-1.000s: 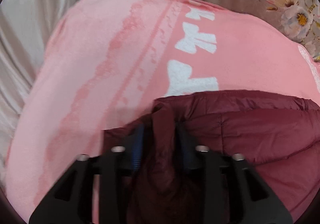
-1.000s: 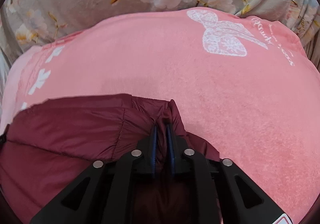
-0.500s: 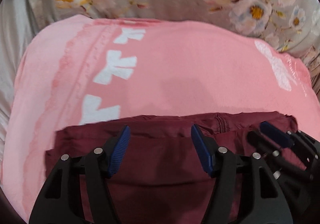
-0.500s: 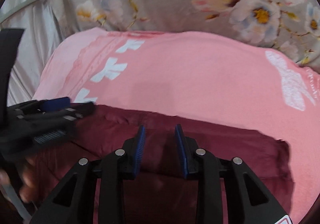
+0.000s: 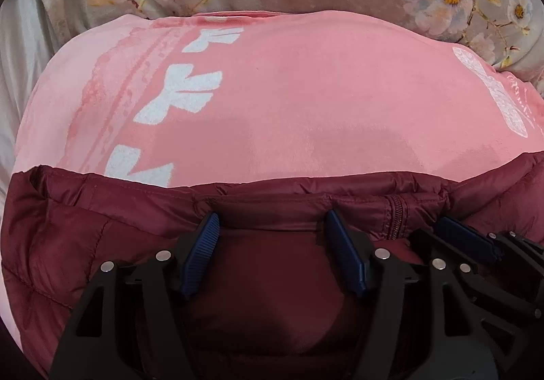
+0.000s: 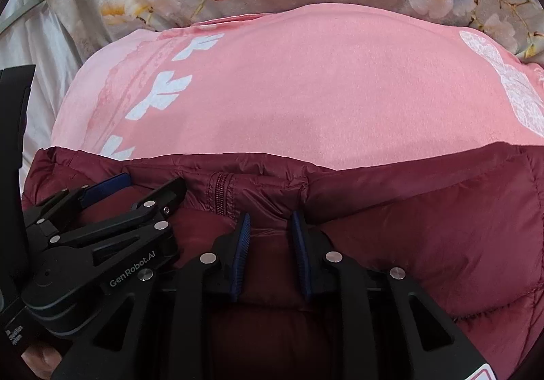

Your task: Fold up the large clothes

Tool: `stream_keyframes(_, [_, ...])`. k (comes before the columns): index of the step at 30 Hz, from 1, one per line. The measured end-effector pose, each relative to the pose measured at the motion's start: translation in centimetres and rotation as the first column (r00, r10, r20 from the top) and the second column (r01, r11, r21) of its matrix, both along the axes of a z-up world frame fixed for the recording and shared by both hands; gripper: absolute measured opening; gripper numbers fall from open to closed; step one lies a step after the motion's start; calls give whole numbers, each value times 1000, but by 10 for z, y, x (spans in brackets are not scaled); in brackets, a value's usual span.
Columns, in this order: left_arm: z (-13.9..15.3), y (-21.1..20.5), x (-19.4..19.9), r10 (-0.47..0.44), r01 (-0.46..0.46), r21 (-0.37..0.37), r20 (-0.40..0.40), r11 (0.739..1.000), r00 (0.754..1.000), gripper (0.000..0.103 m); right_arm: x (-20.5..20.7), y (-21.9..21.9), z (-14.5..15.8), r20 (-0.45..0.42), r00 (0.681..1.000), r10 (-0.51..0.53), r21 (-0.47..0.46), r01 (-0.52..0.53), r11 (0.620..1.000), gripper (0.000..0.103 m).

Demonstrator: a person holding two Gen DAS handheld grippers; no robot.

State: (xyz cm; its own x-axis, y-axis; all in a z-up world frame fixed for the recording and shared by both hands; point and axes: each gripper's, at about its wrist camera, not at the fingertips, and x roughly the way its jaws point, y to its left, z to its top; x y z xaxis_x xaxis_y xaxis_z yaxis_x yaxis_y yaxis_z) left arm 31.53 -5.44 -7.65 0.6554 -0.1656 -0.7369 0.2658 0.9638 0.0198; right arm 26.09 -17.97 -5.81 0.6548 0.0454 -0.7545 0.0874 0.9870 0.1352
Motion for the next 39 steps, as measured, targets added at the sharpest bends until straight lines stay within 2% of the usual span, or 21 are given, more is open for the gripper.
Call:
stream_keyframes(17, [-2,-1,2,21,-21,10,10,1000,1000,67,-1,2,-2,13,1000,-6,-17,7,1000,22])
stream_keyframes(20, [4,5,-3,28,-29,12,4,1000,1000,69,-9,6,5,18,1000,-14,-46,15,999,22])
stream_keyframes(22, [18,20,-21,45,-45,-1,4,999,999,69,-31,18,22,63,998,7,-49,-3,999,26])
stream_keyframes(24, [33,40,-43,61,-61,-13,14,998,998,79,-53,36,36,92,995,27,-71,-20,997,26])
stream_keyframes(26, [43,61,-62,105,-105,-5,17,994,994,85,-70,56,42,94,994,59,-90,-50,995,26])
stream_keyframes(28, [47,88,-81,150,-150,-7,6,989,989,86,-85,76,39,69,994,90,-91,-84,992,26])
stream_keyframes(31, [40,138,-106,255,-256,-15,-26,967,966,87,-100,98,27,36,993,112,-97,-108,989,26])
stream_keyframes(35, [26,190,-127,367,-367,10,-36,930,930,87,-113,117,11,24,994,105,-169,-99,981,29])
stream_keyframes(37, [19,214,-134,392,-395,-28,-76,918,917,92,-117,122,6,27,995,97,-190,-90,978,29])
stream_keyframes(39, [9,232,-137,396,-409,-88,-138,908,908,93,-119,125,3,30,995,91,-203,-83,976,30])
